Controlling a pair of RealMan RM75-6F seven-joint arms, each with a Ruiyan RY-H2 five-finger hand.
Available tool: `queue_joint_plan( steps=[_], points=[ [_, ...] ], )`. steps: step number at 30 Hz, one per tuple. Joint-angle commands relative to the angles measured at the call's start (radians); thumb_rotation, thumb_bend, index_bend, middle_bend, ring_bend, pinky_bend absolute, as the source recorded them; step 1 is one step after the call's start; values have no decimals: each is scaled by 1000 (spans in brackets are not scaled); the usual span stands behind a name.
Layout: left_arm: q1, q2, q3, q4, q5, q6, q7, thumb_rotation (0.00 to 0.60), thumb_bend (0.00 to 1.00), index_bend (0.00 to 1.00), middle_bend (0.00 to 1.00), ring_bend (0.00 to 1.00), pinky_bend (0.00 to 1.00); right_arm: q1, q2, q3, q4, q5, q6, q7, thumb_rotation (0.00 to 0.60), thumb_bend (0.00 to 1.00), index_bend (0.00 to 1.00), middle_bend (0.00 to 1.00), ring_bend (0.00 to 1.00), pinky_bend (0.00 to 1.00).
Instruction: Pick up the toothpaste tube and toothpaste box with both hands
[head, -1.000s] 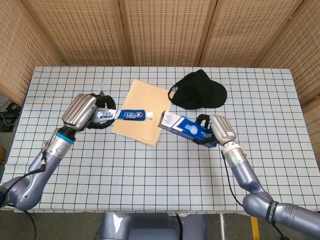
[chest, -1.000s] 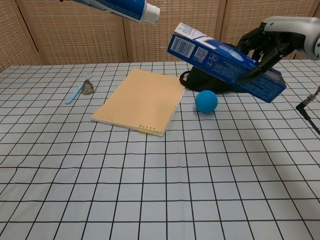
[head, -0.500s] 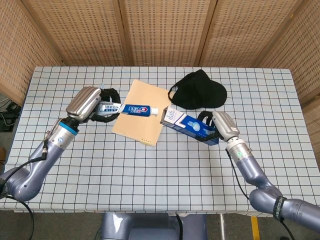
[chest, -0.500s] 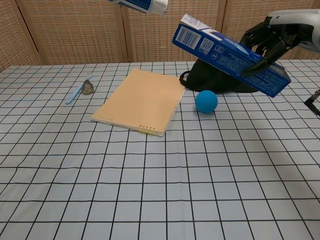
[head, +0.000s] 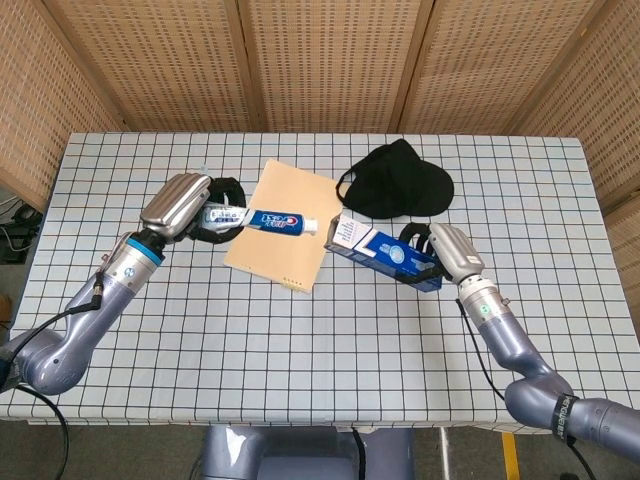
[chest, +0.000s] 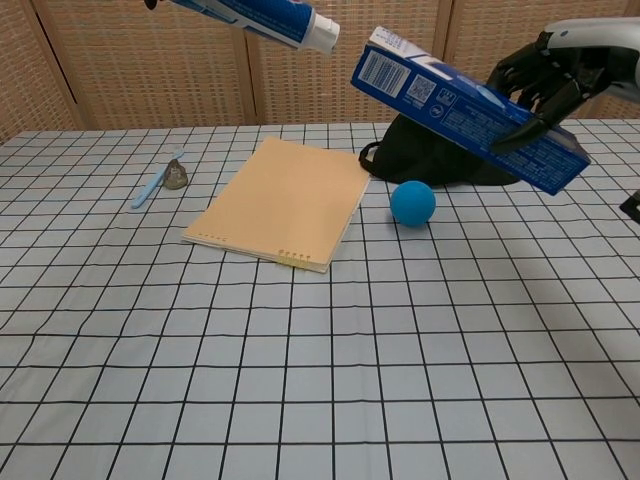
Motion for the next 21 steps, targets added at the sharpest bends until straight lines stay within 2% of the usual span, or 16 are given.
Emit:
queue_joint_plan(
  steps=[1, 9, 21],
  points=[
    [-9, -7, 3, -2, -9, 0, 2, 600, 593, 887, 598, 556, 509, 1, 3, -5, 0, -3, 0, 12, 600, 157, 697, 561, 606, 634],
    [-46, -33, 15, -12, -28, -2, 38, 600, 593, 887, 598, 556, 509, 2, 17, -18, -8, -33, -10, 65, 600, 157, 697, 560, 606, 634],
    [-132, -76, 23, -4, -125, -4, 124, 600, 593, 887, 598, 556, 509, -8, 57, -46, -2, -203, -35, 262, 600, 157, 697, 561, 606, 634]
  ],
)
